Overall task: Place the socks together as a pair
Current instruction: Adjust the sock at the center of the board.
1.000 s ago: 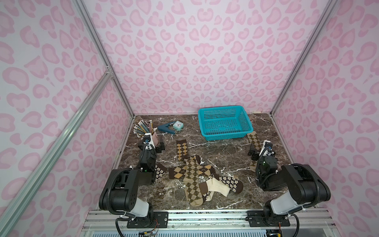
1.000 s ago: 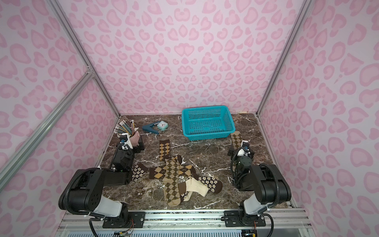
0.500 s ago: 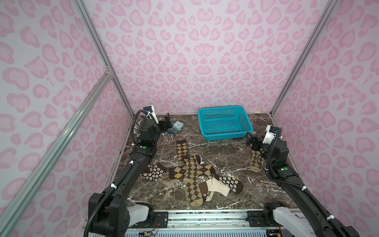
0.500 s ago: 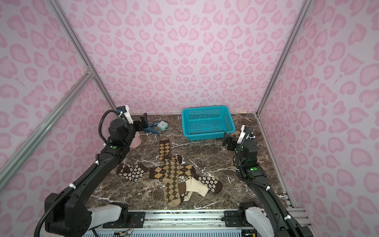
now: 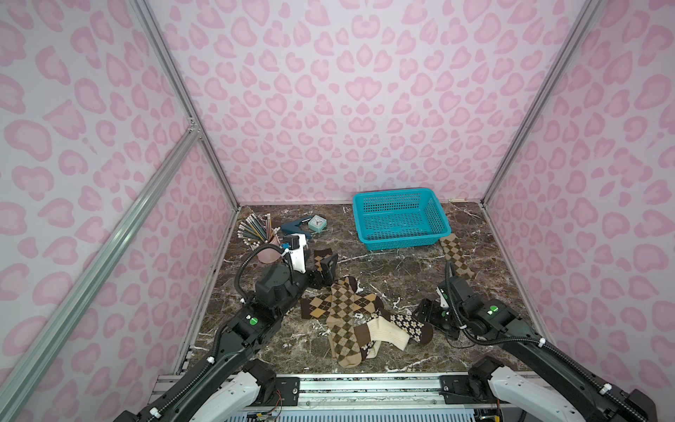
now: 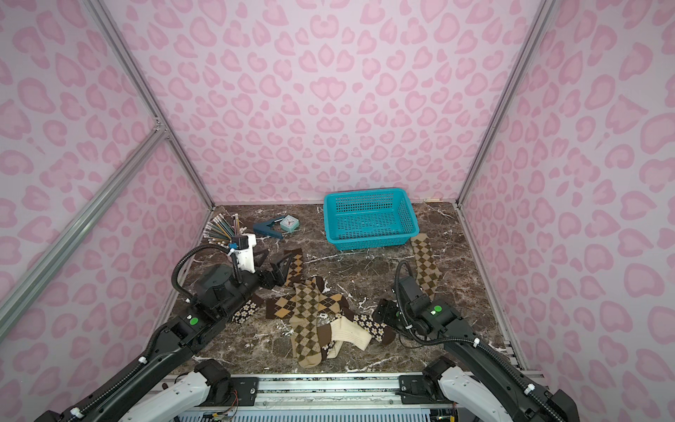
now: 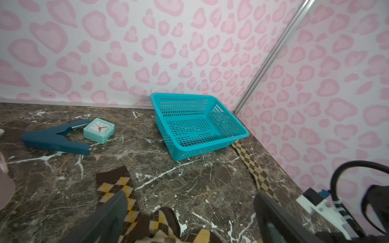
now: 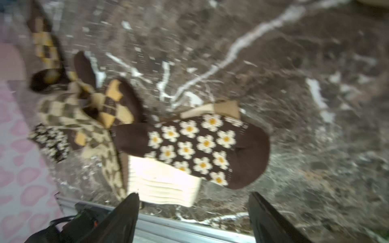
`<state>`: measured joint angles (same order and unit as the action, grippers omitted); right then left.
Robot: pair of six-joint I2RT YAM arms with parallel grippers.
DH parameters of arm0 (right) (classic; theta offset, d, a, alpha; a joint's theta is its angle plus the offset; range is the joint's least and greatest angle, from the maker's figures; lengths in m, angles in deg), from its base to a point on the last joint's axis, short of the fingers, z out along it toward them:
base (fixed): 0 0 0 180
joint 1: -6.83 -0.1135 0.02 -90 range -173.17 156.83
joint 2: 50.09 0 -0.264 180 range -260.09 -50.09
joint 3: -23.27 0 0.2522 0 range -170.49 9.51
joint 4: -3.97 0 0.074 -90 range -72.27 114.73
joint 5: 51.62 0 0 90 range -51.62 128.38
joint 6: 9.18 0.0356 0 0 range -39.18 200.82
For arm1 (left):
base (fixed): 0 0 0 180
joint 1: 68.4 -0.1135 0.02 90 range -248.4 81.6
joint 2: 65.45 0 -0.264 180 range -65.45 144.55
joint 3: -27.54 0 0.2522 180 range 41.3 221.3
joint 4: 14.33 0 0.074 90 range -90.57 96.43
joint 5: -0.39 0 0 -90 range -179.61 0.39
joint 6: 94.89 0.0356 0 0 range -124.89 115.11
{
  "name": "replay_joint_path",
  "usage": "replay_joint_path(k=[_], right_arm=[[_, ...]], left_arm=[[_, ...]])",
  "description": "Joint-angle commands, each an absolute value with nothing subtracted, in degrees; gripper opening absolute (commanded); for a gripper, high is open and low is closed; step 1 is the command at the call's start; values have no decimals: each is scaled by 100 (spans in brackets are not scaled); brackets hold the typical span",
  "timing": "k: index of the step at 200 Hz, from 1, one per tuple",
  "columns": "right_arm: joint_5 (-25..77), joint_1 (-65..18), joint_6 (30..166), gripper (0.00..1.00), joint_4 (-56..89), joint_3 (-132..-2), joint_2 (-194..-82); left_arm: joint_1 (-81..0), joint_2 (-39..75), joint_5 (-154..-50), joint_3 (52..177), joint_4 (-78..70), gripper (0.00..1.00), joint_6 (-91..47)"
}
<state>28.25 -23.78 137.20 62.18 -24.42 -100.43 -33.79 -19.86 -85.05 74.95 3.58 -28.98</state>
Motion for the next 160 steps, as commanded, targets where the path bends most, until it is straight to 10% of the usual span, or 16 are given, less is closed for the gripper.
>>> replay_joint_path(k=[1, 108, 144, 160], right_arm=[[2853, -2459, 14337, 81, 6463, -2206, -10097], [3134, -2029, 13915, 42, 5248, -1713, -11326], [3178, -1971, 13793, 1, 5390, -1962, -11352], [3194, -1974, 13786, 0, 5772, -2306, -11031]], left_arm=[[-3183, -2132, -8453, 7243, 37, 97, -2703], [-3026, -1906, -8737, 7114, -234, 97, -2310], [-3025, -1737, -8801, 7200, -304, 97, -2273], [-3028, -1694, -8815, 7259, -291, 98, -2266]])
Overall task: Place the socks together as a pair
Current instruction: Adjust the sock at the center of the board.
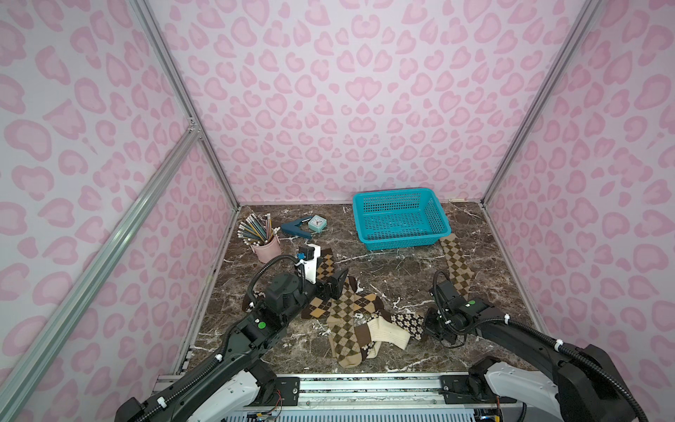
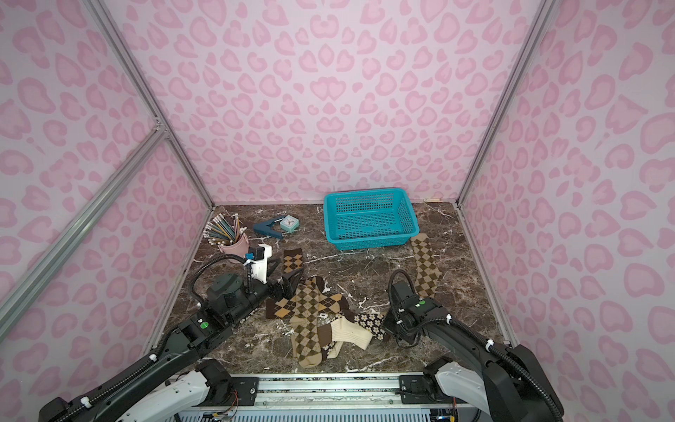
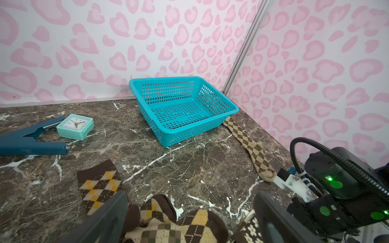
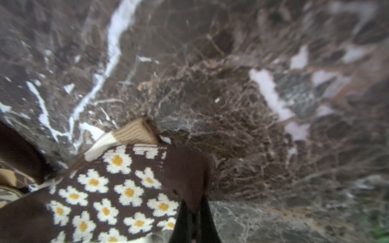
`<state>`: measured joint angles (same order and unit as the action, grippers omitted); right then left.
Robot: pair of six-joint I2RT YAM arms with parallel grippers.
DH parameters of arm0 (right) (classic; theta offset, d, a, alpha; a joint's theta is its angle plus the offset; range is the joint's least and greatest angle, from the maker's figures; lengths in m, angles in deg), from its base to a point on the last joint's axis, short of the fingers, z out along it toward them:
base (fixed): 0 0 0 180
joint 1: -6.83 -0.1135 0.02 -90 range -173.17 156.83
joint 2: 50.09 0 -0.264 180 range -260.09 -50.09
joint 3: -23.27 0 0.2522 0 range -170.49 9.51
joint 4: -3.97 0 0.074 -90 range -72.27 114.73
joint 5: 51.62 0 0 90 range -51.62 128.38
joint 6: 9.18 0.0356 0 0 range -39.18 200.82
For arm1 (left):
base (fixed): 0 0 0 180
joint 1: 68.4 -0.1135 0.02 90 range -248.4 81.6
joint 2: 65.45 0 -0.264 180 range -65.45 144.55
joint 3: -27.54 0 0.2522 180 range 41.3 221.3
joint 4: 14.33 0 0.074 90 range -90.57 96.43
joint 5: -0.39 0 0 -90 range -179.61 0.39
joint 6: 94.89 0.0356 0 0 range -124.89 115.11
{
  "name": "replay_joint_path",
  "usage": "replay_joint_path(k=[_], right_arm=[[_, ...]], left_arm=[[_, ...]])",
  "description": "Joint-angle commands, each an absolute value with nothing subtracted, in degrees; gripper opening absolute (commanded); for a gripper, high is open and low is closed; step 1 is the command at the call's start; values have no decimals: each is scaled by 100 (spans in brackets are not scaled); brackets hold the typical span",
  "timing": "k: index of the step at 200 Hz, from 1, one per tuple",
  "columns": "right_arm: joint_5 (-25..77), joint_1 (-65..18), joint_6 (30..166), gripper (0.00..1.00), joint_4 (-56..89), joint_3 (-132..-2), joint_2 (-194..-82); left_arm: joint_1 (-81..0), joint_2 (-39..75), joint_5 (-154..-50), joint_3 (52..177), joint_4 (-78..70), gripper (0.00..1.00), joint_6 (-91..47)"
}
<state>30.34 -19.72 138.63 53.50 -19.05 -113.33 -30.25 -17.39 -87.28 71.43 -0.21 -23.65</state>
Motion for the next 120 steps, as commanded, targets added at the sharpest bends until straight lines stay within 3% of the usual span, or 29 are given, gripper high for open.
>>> replay_joint_path(k=[1, 60, 120], right_arm=[[3195, -1977, 13786, 0, 5803, -2330, -11008], [3267, -1899, 13554, 0, 7242, -4299, -10556], [3013, -1506, 13079, 0, 7335, -5748, -11107]], left_arm=[[-3027, -1693, -8822, 7259, -293, 98, -2270], [-2966, -1469, -9009, 7299, -478, 98, -2407], [-2615, -876, -9226, 7478, -834, 100, -2396]])
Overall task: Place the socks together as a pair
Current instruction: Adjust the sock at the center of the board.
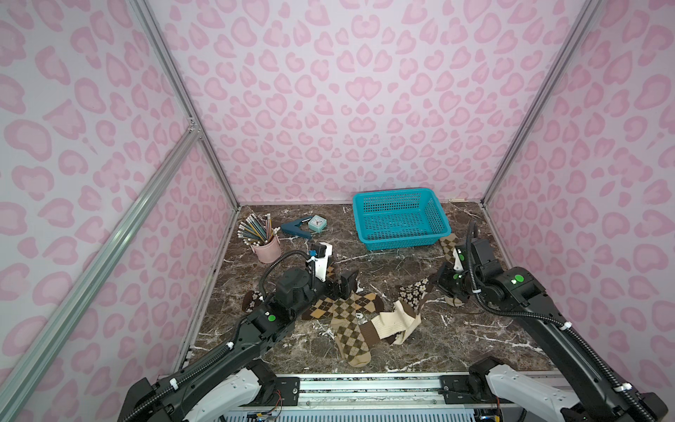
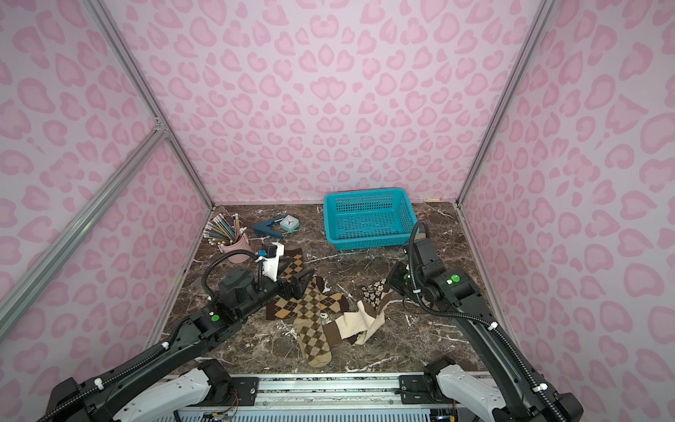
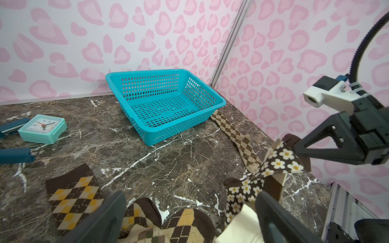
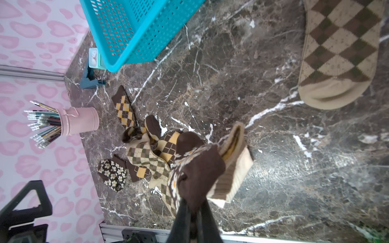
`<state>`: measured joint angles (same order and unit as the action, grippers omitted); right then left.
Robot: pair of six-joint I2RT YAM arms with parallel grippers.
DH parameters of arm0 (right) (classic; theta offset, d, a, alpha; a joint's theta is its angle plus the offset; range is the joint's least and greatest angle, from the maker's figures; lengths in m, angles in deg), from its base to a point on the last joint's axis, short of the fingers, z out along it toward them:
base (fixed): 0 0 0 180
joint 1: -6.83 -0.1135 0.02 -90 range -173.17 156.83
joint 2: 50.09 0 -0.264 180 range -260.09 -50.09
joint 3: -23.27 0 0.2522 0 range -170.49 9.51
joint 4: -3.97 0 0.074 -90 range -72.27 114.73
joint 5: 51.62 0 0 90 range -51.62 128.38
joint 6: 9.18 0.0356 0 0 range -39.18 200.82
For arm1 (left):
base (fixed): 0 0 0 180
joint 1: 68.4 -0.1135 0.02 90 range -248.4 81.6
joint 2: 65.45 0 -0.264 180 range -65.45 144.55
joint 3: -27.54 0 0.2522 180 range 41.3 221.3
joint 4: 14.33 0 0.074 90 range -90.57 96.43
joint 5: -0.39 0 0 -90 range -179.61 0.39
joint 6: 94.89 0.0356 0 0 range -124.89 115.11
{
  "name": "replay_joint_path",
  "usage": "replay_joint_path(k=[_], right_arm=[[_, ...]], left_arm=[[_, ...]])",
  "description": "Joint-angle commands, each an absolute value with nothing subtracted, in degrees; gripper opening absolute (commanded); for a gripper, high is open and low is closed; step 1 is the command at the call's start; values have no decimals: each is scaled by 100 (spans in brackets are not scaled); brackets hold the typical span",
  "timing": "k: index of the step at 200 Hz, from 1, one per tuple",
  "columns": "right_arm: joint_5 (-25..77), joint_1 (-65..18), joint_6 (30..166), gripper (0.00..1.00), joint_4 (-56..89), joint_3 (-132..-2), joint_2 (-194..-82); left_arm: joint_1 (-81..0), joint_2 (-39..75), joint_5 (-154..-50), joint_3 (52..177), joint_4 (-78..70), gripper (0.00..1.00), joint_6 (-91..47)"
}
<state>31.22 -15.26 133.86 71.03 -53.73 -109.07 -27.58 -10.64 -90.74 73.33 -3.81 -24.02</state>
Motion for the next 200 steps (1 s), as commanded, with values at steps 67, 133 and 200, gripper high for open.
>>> replay_joint_path(k=[67, 133, 200], right_arm=[[2284, -1746, 13215, 0, 6935, -4924, -11020], [2194, -2267, 13433, 0, 5912, -3429, -11374], [1315, -2680, 12710, 52, 5013, -3716, -12117]], left_arm=[[-2372, -660, -9186, 7447, -1001, 99, -2511], [-2368, -712, -9190, 7259, -864, 97, -2633], [-2365, -637, -9206, 7191, -773, 97, -2643]])
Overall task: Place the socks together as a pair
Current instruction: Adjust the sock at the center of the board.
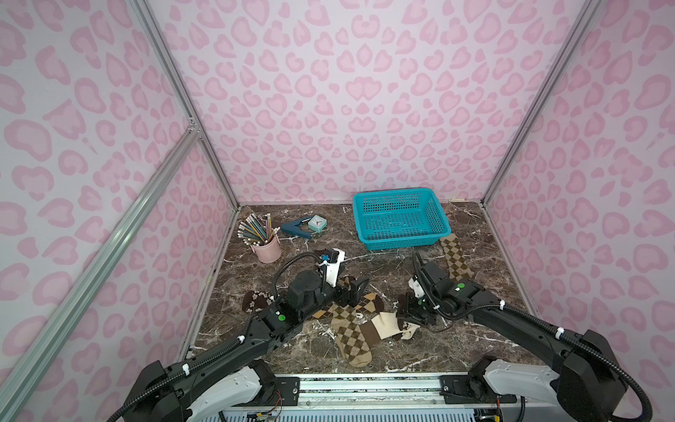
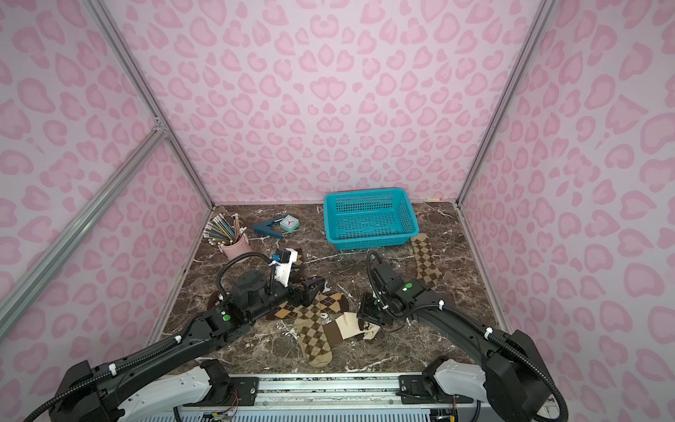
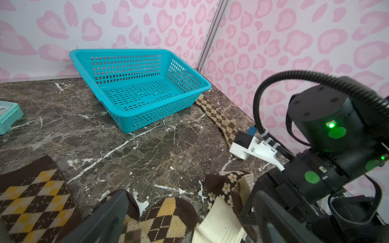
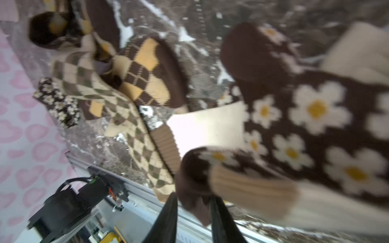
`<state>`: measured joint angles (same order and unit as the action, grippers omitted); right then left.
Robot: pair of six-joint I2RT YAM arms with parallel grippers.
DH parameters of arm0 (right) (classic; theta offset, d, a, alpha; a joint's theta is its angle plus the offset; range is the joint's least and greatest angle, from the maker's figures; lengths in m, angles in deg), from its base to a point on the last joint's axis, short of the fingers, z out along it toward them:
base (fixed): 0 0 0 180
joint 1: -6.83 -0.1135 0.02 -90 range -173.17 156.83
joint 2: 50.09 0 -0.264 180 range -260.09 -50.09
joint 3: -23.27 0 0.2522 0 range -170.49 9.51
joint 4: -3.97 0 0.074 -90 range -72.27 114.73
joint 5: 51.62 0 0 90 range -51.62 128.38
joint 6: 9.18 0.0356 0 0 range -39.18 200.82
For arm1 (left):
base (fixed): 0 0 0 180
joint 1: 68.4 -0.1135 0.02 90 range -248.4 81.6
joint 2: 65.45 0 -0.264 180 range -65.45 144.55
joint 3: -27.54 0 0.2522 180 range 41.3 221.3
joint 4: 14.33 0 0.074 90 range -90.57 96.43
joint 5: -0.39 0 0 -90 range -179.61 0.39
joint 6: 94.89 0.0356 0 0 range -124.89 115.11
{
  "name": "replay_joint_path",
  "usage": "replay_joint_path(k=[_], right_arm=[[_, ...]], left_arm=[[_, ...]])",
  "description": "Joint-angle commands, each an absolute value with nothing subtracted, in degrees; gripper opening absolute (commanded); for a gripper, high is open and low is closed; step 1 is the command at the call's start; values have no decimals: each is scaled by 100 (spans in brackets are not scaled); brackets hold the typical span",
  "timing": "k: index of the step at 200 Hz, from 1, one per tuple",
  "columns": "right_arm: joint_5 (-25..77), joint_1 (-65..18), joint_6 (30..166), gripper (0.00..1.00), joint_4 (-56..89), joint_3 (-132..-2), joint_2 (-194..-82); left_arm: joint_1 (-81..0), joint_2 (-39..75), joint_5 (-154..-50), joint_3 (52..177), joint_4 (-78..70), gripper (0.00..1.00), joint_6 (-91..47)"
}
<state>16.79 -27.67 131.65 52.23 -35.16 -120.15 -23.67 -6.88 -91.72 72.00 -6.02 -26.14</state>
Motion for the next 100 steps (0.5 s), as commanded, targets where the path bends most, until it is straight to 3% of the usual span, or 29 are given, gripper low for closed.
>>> replay_joint_path(k=[1, 37, 73, 100], right_arm=[[1315, -2664, 12690, 52, 5054, -3720, -12118], [1555, -1361, 12263, 65, 6114, -3777, -11542], [2571, 177, 12141, 64, 6487, -3902, -11152], [3279, 1064, 11715, 62, 6099, -4071, -11624]], left_arm=[[-2366, -633, -9207, 7194, -775, 97, -2643], [-2321, -342, -9498, 7384, -798, 97, -2536], [-2022, 729, -10007, 8313, -733, 96, -2386], [-1685, 1901, -10932, 9293, -966, 92, -2446]])
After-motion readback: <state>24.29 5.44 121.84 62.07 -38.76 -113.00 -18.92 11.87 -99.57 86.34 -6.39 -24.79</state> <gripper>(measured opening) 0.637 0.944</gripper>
